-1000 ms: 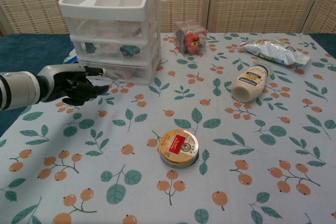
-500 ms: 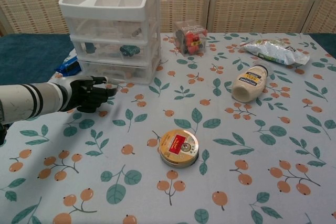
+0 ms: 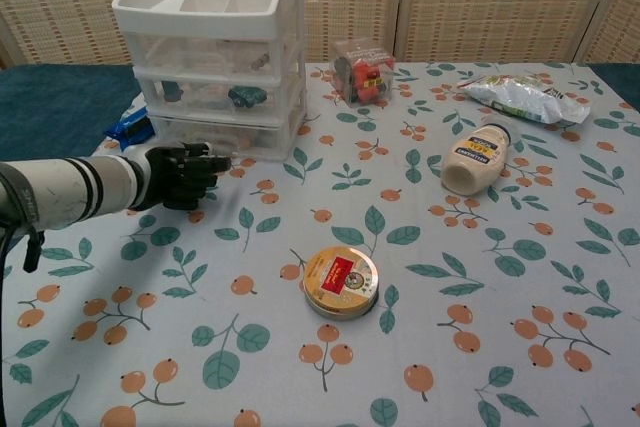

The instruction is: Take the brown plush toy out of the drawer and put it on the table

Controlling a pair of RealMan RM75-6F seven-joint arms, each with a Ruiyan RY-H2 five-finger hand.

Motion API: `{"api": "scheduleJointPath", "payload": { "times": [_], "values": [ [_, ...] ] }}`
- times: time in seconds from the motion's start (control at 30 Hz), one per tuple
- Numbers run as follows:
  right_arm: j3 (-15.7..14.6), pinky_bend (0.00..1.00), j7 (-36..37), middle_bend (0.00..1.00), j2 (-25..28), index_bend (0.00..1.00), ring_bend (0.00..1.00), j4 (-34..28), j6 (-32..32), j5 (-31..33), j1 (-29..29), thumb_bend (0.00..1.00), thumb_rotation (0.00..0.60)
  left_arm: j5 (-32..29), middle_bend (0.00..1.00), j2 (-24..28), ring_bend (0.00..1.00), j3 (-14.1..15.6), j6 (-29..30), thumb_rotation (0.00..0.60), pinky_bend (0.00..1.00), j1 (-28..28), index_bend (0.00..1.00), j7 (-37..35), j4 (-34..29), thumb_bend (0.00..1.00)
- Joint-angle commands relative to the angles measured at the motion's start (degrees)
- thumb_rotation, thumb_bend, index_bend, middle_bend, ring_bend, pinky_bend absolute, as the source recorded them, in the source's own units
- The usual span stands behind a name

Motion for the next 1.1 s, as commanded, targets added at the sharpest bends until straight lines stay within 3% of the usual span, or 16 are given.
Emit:
{"api": "scheduleJointPath", "payload": {
  "times": [0.03, 1.1],
  "values": [
    [0.0, 0.18, 0.1, 0.26, 0.0, 0.09, 0.08, 0.1, 0.0, 0.0, -0.1, 0.36, 0.600, -0.8, 1.00, -0.2, 1.00, -0.4, -0.4, 0.600, 1.00, -0.4, 0.12, 0.1, 0.7, 0.48],
    [0.0, 0.18, -0.2, 0.26, -0.1, 0.09, 0.08, 0.5, -0.3, 0.9, -0.5, 0.36, 0.600, -7.6, 1.00, -2.2, 1.00, -2.1, -5.4, 0.600, 1.00, -4.3, 0.11, 0.9, 7.7, 0.48]
  ]
}}
